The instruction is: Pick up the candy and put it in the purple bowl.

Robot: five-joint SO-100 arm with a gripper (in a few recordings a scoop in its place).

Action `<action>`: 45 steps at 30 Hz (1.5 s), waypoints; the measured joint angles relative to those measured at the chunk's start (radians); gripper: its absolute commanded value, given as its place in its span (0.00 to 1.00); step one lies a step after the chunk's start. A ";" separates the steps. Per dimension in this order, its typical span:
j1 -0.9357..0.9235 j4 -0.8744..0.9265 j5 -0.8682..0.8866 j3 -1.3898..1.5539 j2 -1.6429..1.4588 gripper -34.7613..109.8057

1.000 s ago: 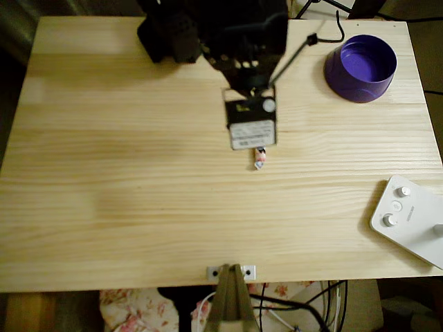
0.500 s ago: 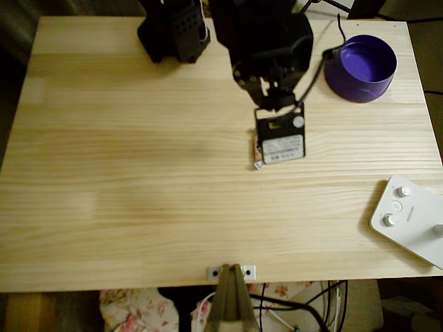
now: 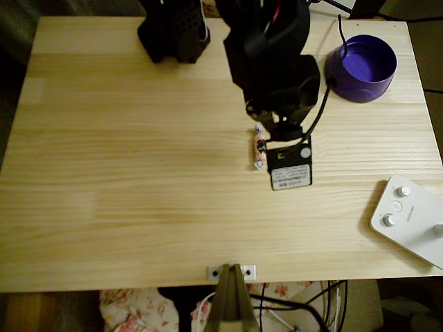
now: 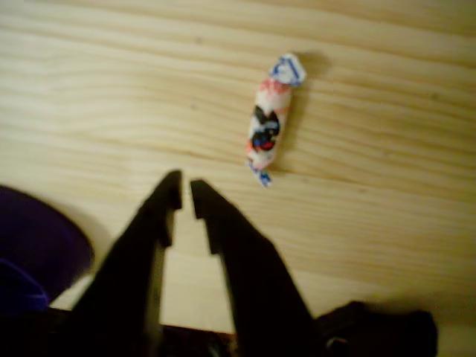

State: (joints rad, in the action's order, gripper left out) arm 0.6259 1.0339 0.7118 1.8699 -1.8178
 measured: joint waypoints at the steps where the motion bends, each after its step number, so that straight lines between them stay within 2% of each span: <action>1: -0.002 -0.009 0.006 0.000 0.014 0.24; 5: -0.005 -0.015 0.018 0.002 0.051 0.24; 17: -0.002 0.074 0.015 0.002 0.075 0.40; 26: 0.037 0.127 0.014 0.000 0.075 0.40; 45: 0.049 -0.029 0.014 0.000 0.164 0.40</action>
State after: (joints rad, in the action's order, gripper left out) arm 0.6750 1.0048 0.7256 1.8699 -1.6536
